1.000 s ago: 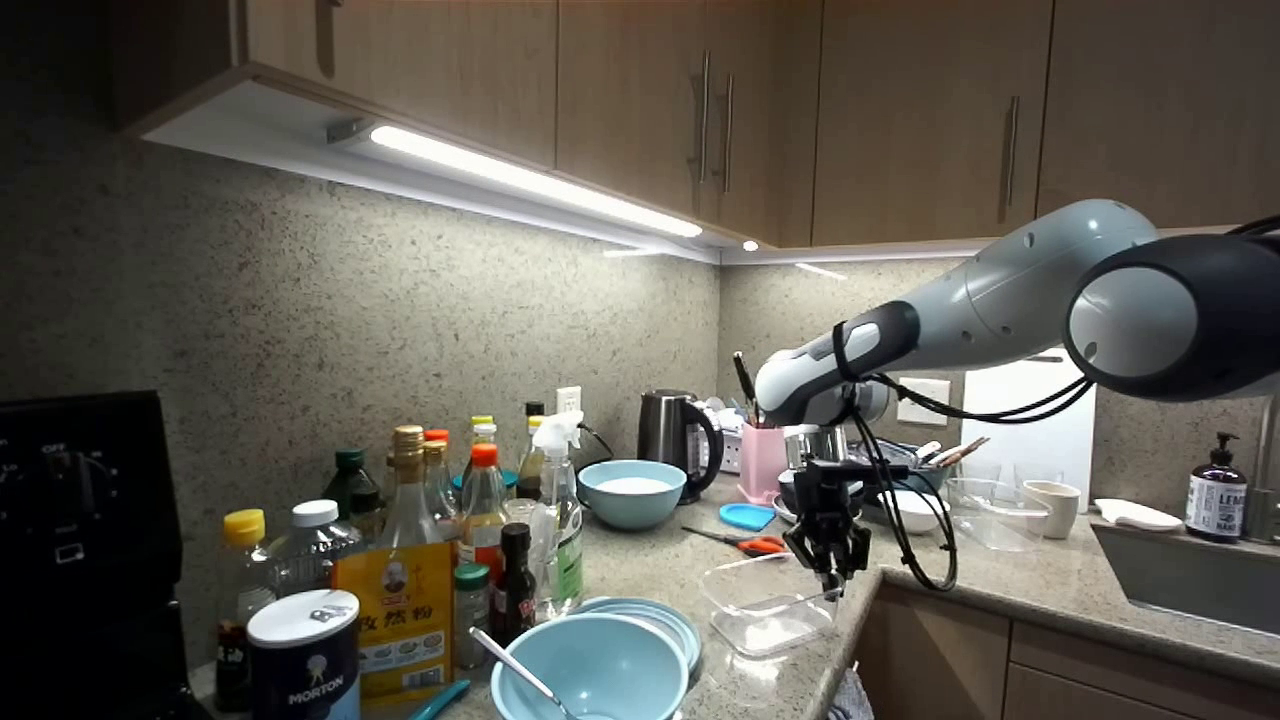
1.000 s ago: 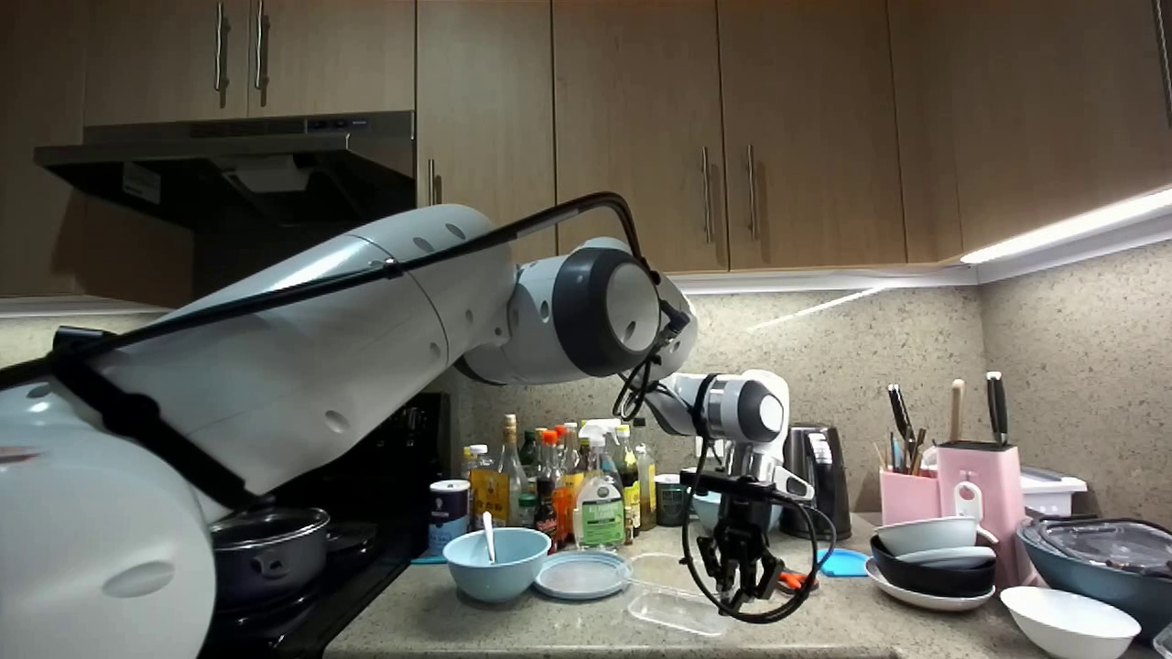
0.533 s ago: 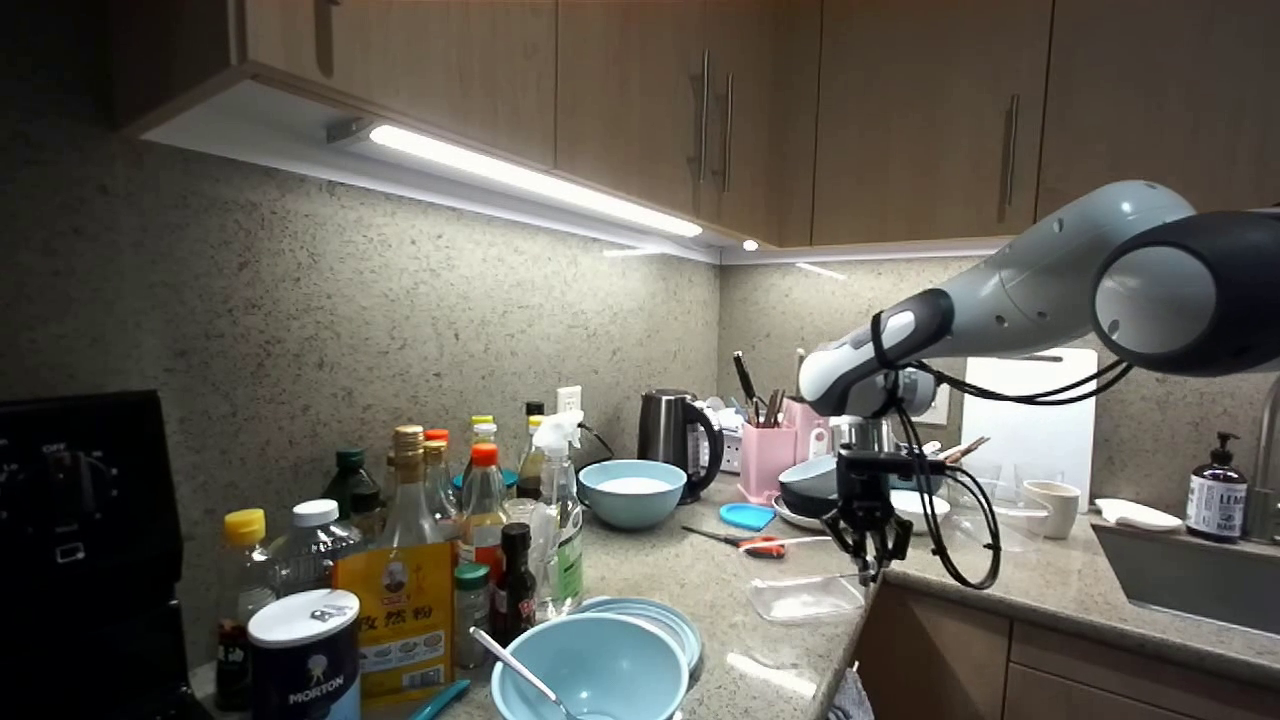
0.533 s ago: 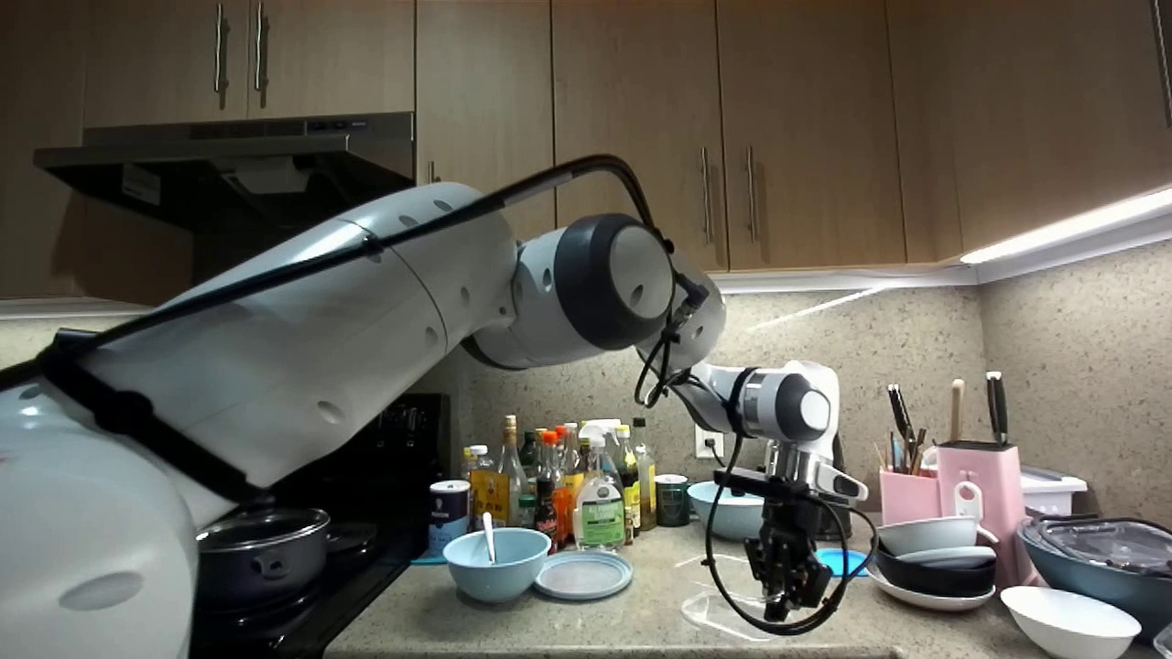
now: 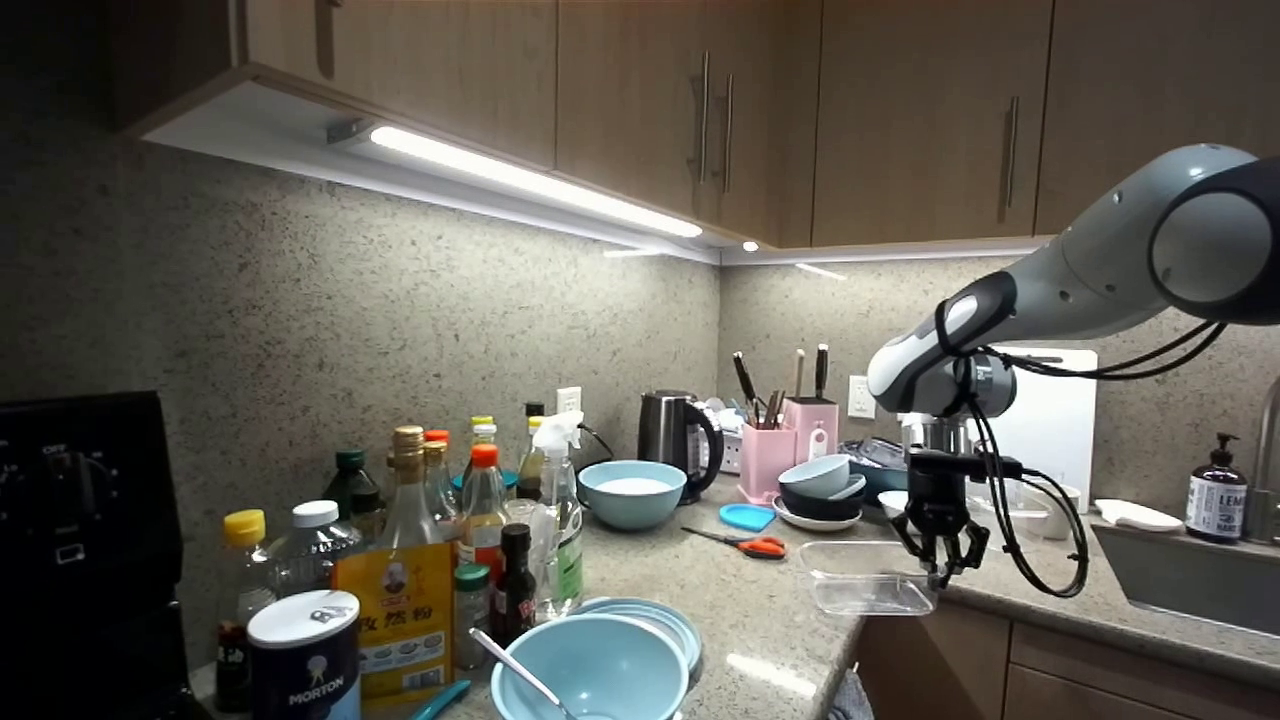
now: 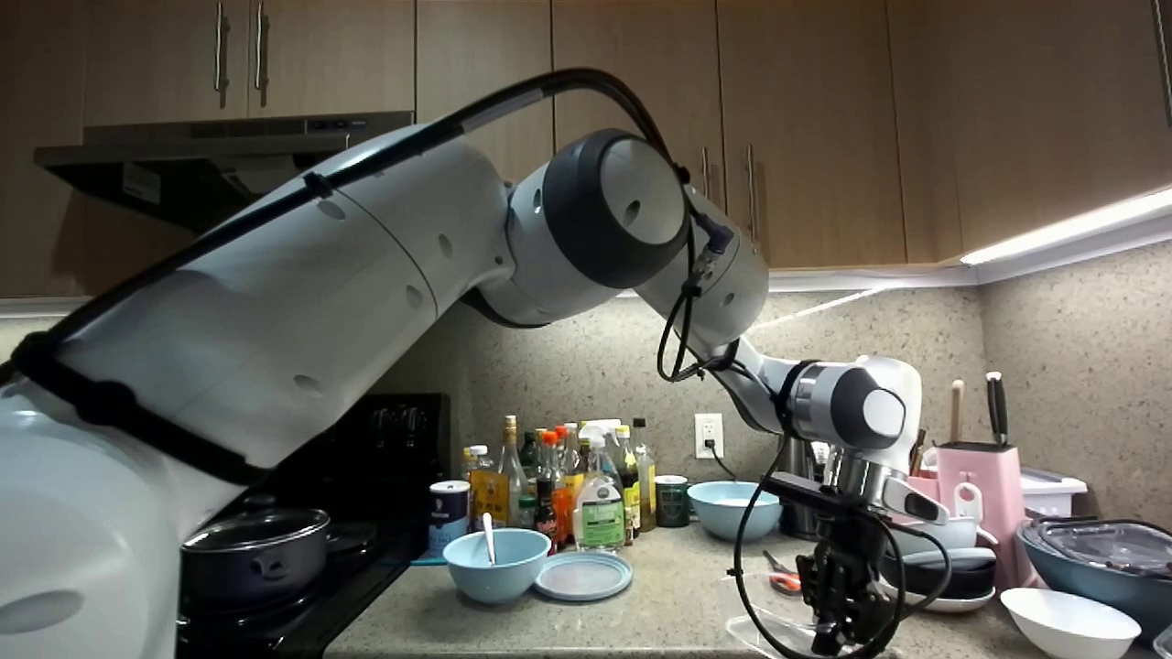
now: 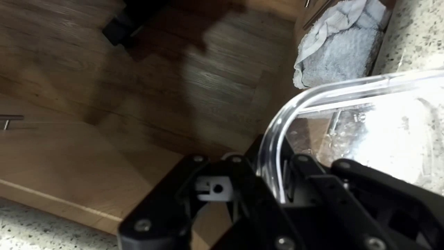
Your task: Put the clear lunch box beside the sink and then move the blue bowl to the right
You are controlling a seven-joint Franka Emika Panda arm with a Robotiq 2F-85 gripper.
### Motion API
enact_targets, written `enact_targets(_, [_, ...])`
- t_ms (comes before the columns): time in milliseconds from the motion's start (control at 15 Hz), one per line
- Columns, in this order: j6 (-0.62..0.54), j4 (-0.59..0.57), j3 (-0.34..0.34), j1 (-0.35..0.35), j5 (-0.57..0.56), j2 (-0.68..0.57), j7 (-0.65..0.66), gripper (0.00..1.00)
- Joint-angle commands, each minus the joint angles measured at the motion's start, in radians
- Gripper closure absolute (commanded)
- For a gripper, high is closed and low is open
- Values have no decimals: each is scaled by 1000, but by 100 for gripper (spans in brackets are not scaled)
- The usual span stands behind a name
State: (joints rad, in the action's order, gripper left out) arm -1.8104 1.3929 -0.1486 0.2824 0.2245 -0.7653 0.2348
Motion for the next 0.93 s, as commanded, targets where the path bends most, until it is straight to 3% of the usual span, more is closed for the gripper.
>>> enact_targets(0, [7,-43,-9,2,5,-17,17,94])
enact_targets(667, [13,-11,-129,152,45,-13,182,94])
enact_targets(800, [23,-6,-127,177,61,-17,180,95])
enact_targets(867, [14,-34,-126,171,36,-27,139,91])
